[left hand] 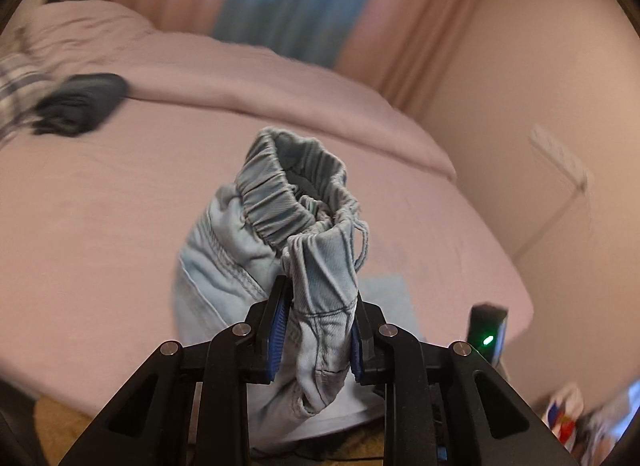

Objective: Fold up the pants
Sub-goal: 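Grasp the elastic waistband with the left gripper and fold it onto the leg hems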

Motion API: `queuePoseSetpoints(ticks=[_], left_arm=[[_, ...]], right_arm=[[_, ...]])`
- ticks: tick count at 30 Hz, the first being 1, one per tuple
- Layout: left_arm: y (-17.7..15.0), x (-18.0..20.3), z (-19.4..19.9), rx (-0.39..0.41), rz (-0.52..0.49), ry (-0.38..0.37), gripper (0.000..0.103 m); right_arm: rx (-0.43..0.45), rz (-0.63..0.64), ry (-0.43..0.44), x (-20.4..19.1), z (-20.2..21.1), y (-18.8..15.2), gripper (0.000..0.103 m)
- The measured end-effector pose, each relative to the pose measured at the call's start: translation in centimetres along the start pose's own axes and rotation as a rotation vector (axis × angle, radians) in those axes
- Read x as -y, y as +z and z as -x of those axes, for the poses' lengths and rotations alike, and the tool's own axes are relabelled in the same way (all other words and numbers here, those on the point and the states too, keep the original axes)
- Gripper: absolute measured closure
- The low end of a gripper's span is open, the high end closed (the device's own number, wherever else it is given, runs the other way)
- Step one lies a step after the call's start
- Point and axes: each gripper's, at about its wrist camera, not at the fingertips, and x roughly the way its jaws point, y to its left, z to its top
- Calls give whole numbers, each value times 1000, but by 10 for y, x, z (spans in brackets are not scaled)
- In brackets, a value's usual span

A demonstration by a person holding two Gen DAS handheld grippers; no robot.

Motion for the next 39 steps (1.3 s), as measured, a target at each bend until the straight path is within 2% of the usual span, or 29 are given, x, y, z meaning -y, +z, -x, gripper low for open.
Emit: queuePoseSetpoints(ticks=[3,5,6,8,11,16,19,23,24,27,29,31,32,34,36,39], left_arm=[[-10,15,-50,-117,-26,-37,79],[-24,23,-83,-210,-43,-9,79],[-30,22,-100,-258,-24,15,79],[-42,15,-127,-353,41,-19,78],[-46,24,-124,-321,-17,0,78],[-52,30,-115,-312,-5,-6,78],[-49,24,-99,-319,35,-70,72],[-38,19,-67,-319,82,-221,65],[-35,18,-58,-302,87,-236,60],[-28,13,-33,-238,87,-240,55],[-23,7,-18,-201,89,-218,53],[-19,-1,-10,-165,92,-160,47],[-17,-6,-6,-141,89,-107,43],[-16,-20,-4,-107,96,3,43],[-19,-40,-6,-113,142,103,43],[-26,-68,-13,-162,215,180,43]], right_arm=[[17,-82,47,19,13,-5,43],[33,-128,69,31,21,-10,44],[38,-143,78,35,24,-12,45],[42,-170,94,43,28,-15,48],[47,-180,108,46,32,-20,48],[45,-178,107,46,29,-21,47],[45,-155,97,46,30,-20,47],[47,-156,101,50,28,-19,47],[47,-158,102,50,28,-19,47],[46,-147,97,50,28,-20,47],[46,-137,90,48,27,-20,46],[47,-131,84,47,27,-19,46],[47,-128,81,46,27,-19,46],[47,-125,75,44,26,-18,45],[47,-120,70,41,26,-18,44],[47,-104,57,39,25,-17,43]])
